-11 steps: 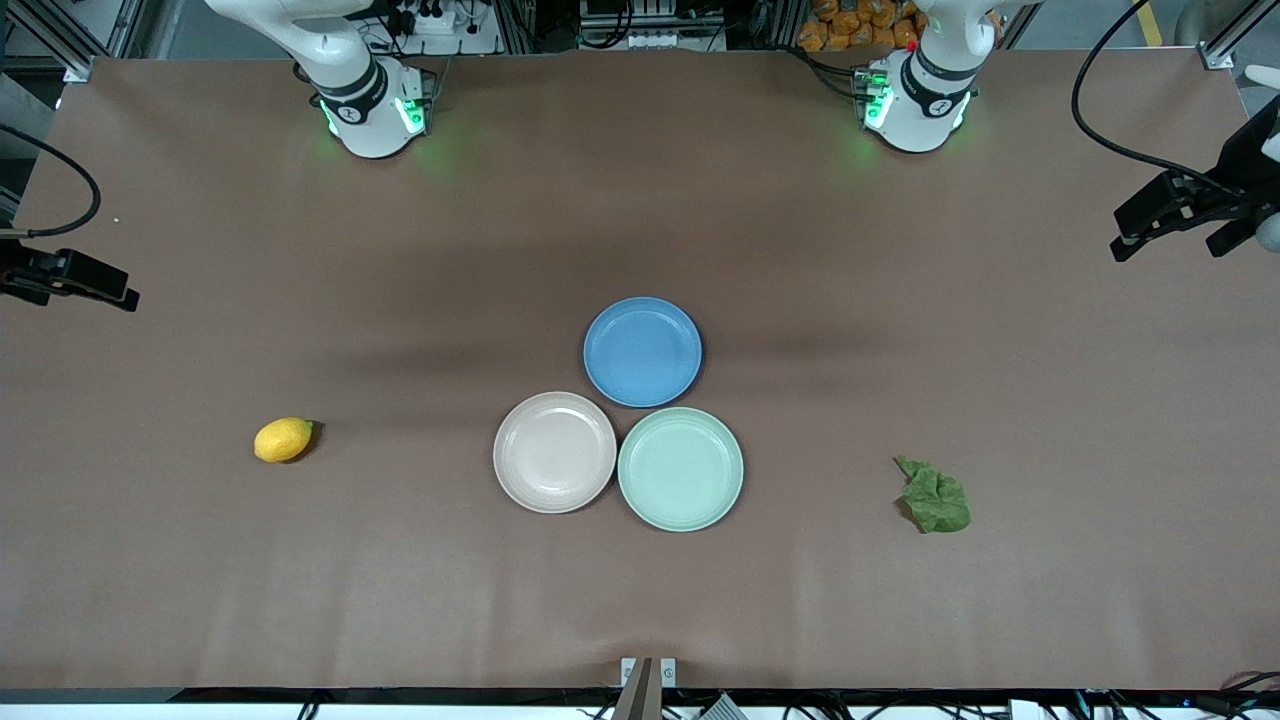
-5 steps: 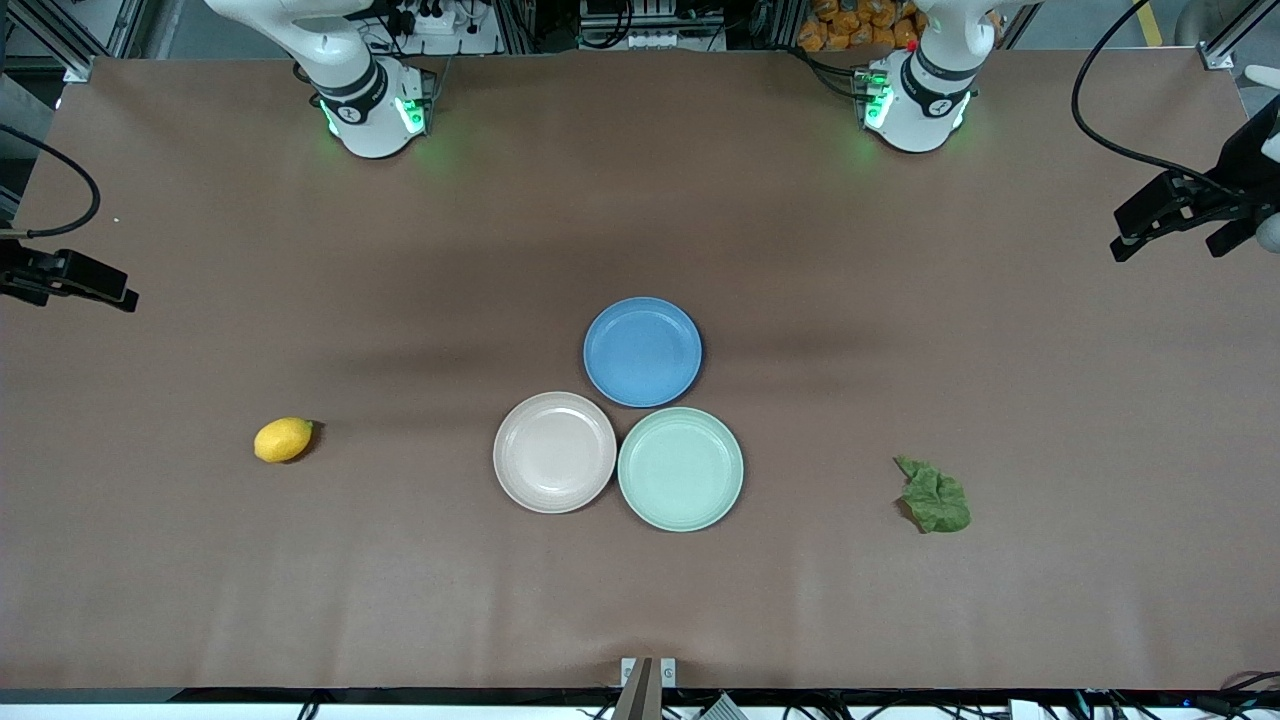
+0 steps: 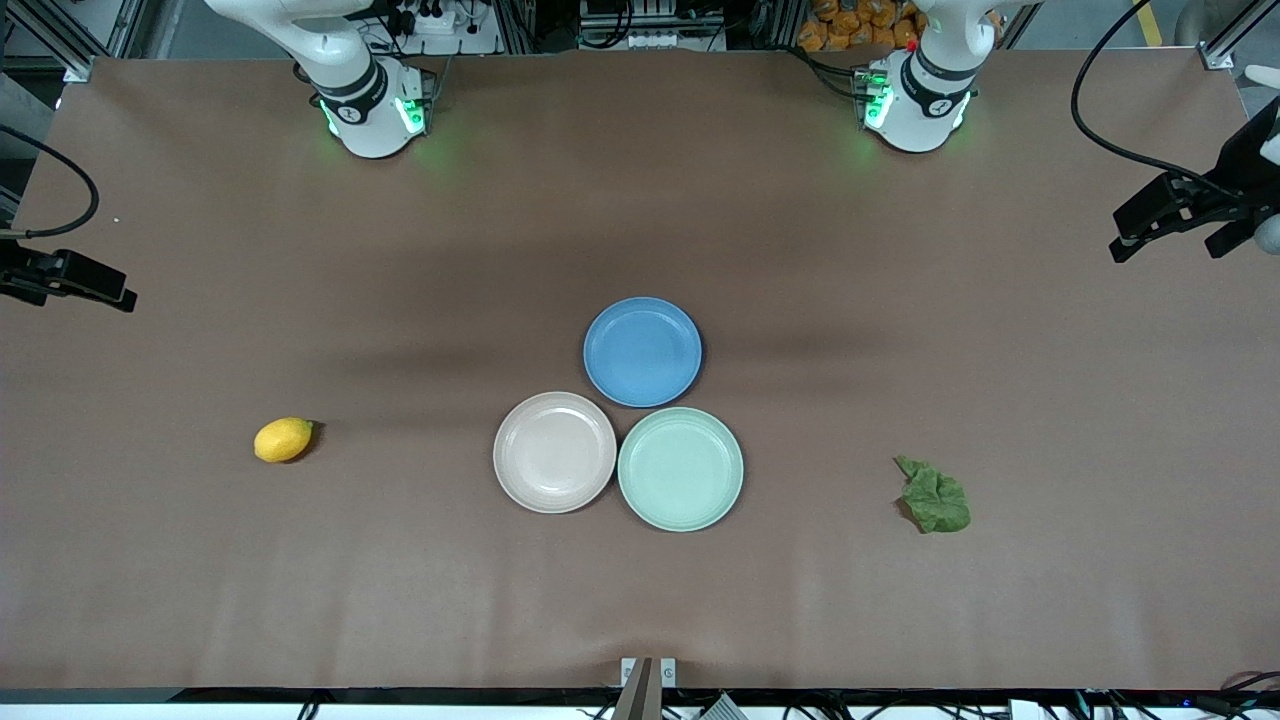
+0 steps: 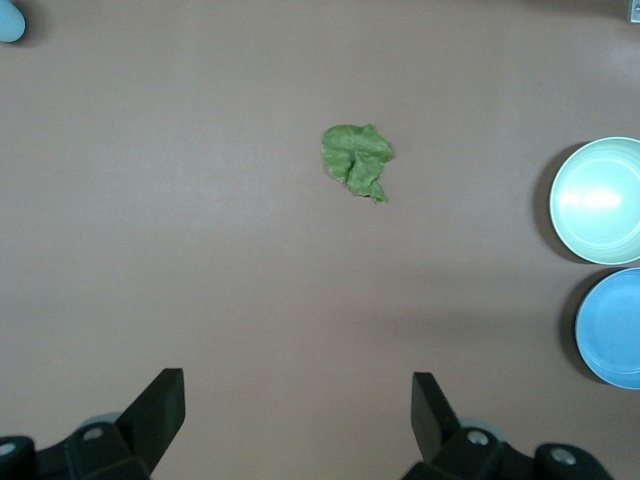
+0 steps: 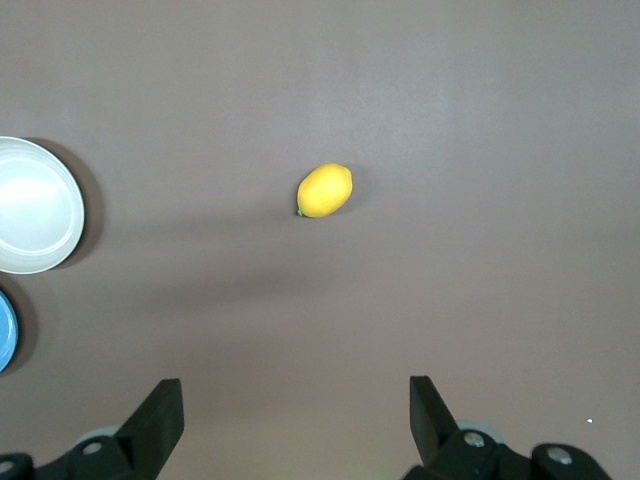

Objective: Pick lemon and lettuce from plates

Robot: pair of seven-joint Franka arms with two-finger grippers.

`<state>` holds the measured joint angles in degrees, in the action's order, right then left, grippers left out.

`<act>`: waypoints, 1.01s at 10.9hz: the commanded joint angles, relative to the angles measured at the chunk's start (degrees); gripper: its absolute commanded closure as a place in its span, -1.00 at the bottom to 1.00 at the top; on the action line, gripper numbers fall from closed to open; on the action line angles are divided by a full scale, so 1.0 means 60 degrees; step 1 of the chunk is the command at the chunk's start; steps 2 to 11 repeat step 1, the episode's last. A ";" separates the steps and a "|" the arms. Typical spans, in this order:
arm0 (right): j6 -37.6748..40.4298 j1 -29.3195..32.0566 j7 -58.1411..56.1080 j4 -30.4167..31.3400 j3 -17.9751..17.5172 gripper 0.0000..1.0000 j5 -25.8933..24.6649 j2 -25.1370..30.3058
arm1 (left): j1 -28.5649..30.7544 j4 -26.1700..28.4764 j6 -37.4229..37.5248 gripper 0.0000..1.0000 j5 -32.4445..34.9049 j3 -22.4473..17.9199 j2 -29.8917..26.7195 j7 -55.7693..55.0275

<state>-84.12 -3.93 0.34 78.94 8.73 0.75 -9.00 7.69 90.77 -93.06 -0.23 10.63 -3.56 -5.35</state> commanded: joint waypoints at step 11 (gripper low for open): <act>0.0045 0.0040 -0.0072 -0.0061 -0.0020 -1.00 -0.0139 0.0064 | 0.0066 -0.0143 0.0100 -1.00 0.0067 0.0044 0.0051 0.0335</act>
